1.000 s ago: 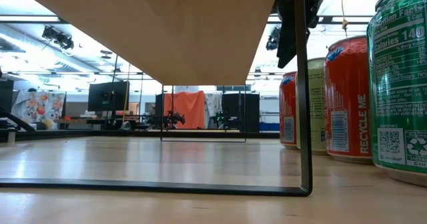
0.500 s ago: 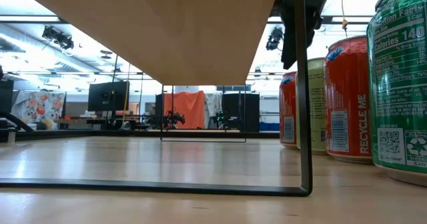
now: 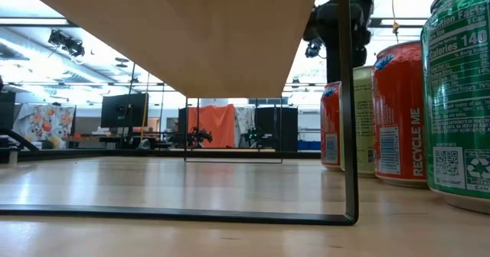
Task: Place canned beverage on shelf
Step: Put the red soda can on the shelf
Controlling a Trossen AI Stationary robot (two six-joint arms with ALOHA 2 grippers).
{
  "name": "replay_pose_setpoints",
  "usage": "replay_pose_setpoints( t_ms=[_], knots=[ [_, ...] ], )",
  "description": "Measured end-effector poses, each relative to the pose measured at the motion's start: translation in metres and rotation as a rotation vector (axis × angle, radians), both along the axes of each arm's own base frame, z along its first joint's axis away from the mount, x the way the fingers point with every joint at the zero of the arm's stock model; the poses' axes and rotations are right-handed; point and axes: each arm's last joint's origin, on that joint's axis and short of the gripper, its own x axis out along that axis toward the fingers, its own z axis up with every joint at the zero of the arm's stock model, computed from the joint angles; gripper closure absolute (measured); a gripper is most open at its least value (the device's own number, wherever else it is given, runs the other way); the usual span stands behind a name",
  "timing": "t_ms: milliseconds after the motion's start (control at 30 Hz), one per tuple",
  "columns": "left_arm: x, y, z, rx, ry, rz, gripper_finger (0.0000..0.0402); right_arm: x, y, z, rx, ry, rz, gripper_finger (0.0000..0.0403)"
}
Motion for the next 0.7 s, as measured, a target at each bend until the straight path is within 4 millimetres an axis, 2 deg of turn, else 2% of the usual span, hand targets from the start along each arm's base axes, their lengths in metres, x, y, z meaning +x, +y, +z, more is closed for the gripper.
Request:
replay_pose_setpoints(
  t_ms=[233, 433, 500, 600, 700],
  knots=[
    [-0.002, -0.009, -0.007, -0.078, 0.045, -0.05, 0.0146, 0.004, 0.0, -0.001, 0.021, -0.017, 0.022, 0.0022],
    [-0.005, -0.017, -0.008, -0.083, 0.051, -0.081, 0.0146, -0.005, -0.004, 0.013, -0.064, 0.099, 0.204, 0.0022],
    [-0.005, -0.017, -0.009, -0.091, 0.061, -0.082, 0.0146, -0.003, -0.003, 0.023, -0.027, 0.062, 0.223, 0.0022],
    [-0.004, -0.016, -0.011, -0.105, 0.076, -0.08, 0.0146, 0.005, 0.009, 0.037, -0.002, -0.056, 0.171, 0.0022],
    [-0.004, -0.016, -0.012, -0.122, 0.077, -0.08, 0.0146, 0.008, 0.023, 0.029, -0.103, -0.034, 0.155, 0.0022]
  ],
)
